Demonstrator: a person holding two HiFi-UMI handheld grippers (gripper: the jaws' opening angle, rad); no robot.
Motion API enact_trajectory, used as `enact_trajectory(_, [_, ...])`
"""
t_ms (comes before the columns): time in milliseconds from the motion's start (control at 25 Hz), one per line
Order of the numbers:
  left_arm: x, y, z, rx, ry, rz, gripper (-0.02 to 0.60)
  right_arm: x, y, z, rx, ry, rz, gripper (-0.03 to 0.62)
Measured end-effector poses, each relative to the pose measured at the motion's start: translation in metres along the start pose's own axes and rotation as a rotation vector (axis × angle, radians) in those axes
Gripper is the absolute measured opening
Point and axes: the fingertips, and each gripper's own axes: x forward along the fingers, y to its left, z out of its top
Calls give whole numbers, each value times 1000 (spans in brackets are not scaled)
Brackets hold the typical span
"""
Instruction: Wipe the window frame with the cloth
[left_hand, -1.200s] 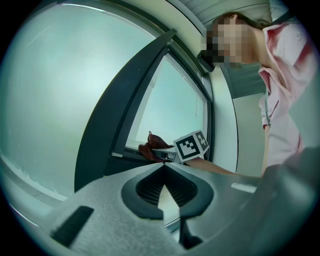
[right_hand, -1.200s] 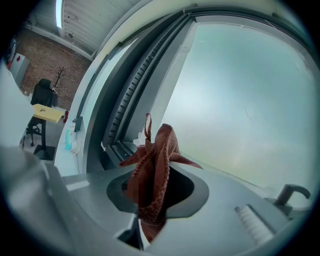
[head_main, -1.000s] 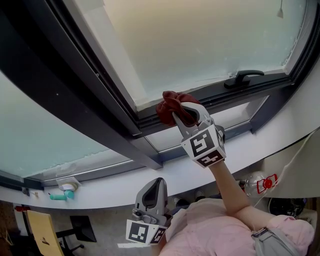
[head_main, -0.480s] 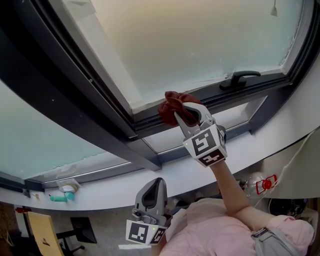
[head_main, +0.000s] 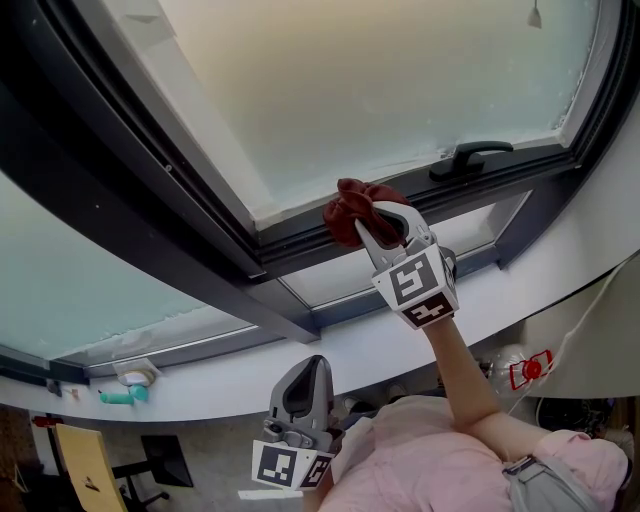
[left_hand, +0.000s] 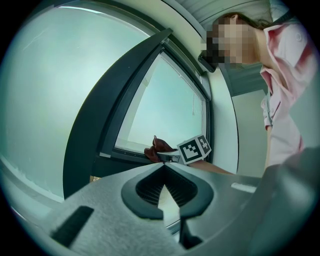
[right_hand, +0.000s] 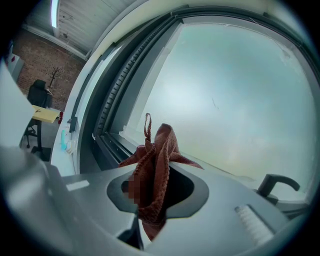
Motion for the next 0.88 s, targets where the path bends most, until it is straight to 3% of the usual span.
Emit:
enact_trajectory(600, [16,-33,-7,22,23,-39,-3,-16,-29,-16,15,5,-8,77])
enact_trajectory(880, [39,-48,-3,74,6,-89,-3,0,-42,-3,-2,-31,143,77])
